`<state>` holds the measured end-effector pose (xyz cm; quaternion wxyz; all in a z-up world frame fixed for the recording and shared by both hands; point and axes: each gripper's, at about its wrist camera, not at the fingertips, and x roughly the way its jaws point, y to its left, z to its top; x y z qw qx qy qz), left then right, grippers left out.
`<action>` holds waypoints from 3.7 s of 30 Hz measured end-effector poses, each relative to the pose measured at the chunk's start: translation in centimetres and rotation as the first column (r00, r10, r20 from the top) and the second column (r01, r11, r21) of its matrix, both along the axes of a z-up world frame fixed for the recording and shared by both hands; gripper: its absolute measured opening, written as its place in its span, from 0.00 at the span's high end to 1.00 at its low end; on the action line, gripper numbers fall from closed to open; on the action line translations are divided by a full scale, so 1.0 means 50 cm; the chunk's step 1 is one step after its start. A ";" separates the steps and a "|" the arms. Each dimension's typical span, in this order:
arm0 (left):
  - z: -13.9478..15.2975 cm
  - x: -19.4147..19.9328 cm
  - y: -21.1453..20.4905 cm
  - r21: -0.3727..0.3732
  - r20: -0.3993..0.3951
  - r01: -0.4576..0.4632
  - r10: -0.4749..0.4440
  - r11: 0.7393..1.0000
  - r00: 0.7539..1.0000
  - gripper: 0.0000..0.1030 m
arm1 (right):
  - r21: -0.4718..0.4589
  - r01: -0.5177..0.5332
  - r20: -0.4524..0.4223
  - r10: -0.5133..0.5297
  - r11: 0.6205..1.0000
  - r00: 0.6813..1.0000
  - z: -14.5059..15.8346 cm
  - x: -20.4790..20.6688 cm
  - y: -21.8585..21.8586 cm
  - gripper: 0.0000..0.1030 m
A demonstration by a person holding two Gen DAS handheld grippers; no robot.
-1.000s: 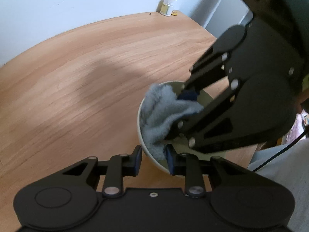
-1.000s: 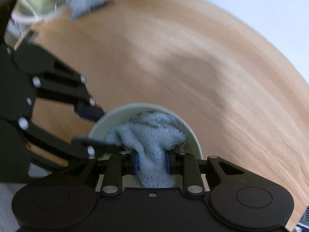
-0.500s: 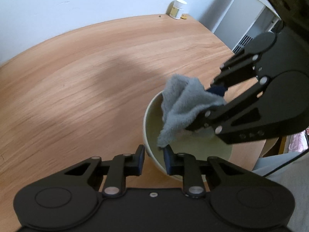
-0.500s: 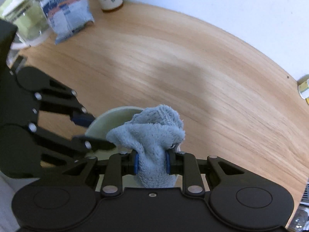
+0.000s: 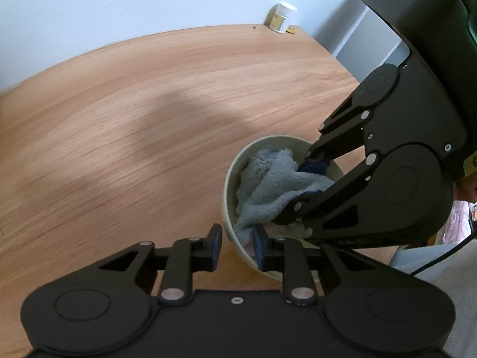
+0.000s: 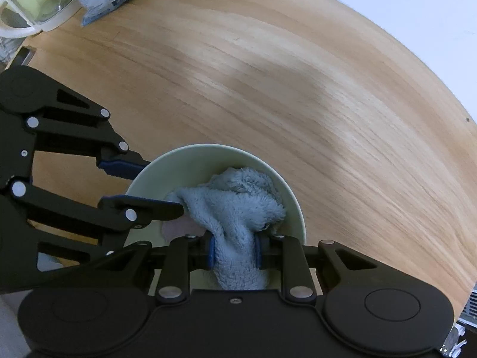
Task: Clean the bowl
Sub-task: 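Wipe inside the bowl with the towel in the right gripper while the left gripper holds the rim, then tilt the bowl with the left gripper while the right gripper rubs the towel around its inside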
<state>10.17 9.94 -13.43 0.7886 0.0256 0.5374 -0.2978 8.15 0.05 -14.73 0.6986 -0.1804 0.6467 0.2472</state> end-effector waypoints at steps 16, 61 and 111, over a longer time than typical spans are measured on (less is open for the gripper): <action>0.016 0.028 0.007 -0.028 0.018 -0.063 0.064 0.998 0.998 0.78 | -0.064 -0.258 -0.183 0.242 0.964 0.953 0.037 -0.015 0.013 0.74; 0.024 -0.006 0.060 -0.154 -0.175 -0.329 0.302 0.932 0.937 0.87 | 0.140 -0.090 -0.073 0.101 0.986 0.992 -0.039 -0.032 0.069 0.74; 0.041 -0.026 0.051 -0.101 -0.144 -0.273 0.258 0.957 0.955 0.88 | 0.147 -0.225 0.139 0.206 0.963 0.969 0.007 -0.102 0.056 0.73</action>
